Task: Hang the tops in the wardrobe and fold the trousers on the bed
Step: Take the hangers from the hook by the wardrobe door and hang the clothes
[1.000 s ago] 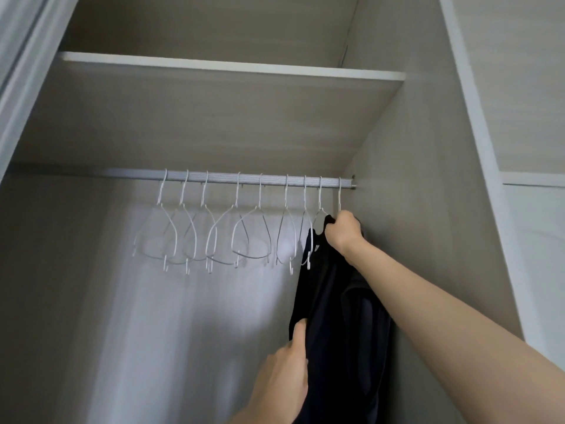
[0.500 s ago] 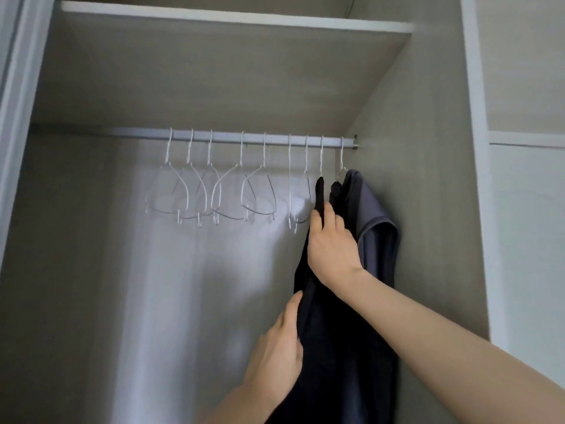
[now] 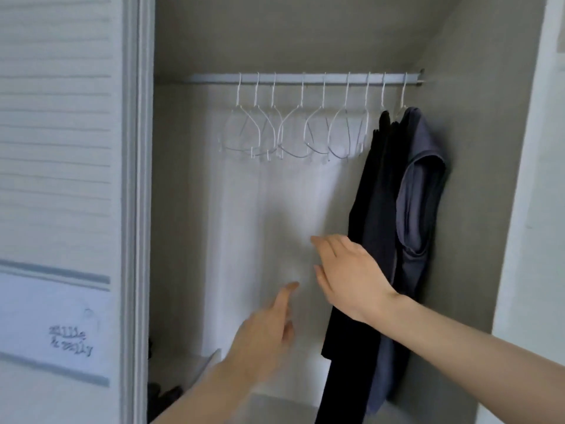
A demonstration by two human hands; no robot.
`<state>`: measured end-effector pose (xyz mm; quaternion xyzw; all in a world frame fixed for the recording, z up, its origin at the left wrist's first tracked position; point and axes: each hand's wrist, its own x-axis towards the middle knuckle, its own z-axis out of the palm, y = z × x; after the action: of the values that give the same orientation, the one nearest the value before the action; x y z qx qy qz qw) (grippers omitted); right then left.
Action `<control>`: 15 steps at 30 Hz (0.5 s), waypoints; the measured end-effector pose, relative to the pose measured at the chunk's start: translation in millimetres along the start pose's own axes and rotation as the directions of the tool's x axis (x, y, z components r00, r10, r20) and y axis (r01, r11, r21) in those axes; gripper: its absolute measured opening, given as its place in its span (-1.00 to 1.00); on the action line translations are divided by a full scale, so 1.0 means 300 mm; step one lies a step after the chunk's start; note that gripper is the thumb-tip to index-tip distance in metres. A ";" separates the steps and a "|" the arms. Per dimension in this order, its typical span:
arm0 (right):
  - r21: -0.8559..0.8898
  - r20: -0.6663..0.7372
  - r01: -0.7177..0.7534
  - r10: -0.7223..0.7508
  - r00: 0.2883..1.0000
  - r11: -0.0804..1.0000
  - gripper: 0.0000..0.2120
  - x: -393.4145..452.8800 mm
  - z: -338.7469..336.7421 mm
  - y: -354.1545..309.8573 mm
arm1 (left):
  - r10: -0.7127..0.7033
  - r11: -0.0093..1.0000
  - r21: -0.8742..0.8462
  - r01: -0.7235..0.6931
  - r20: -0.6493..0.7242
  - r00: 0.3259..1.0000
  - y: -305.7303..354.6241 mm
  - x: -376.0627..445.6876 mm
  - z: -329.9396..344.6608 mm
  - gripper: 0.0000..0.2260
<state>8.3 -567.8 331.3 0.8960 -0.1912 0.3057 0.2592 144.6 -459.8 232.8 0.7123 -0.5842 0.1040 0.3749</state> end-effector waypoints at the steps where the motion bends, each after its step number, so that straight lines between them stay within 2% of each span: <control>1: 0.043 0.002 0.023 -0.023 1.000 0.999 -0.52 -0.004 0.006 -0.039 | -0.024 0.999 0.034 0.025 -0.025 0.999 -0.012 -0.041 -0.048 -0.43; 5: 0.277 -0.009 0.122 -0.124 0.992 0.953 -0.54 -0.030 0.013 -0.234 | -0.132 0.975 0.166 0.149 -0.107 0.985 -0.044 -0.284 -0.234 -0.60; 8: 0.391 -0.082 0.245 -0.231 0.969 0.887 -0.57 -0.082 0.011 -0.396 | -0.255 0.929 0.231 0.290 -0.171 0.952 -0.048 -0.493 -0.333 -0.68; 11: 0.512 -0.139 0.374 -0.354 0.925 0.774 -0.62 -0.158 -0.012 -0.556 | -0.406 0.840 0.264 0.474 -0.273 0.872 0.011 -0.734 -0.403 -0.73; 15: 0.663 -0.233 0.501 -0.482 0.844 0.556 -0.61 -0.322 -0.072 -0.740 | -0.584 0.668 0.261 0.697 -0.397 0.708 0.168 -1.079 -0.432 -0.78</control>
<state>38.5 -361.6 206.4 0.9382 0.2002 0.2811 -0.0241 40.4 -132.6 154.2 0.9102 -0.2005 0.1785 0.3154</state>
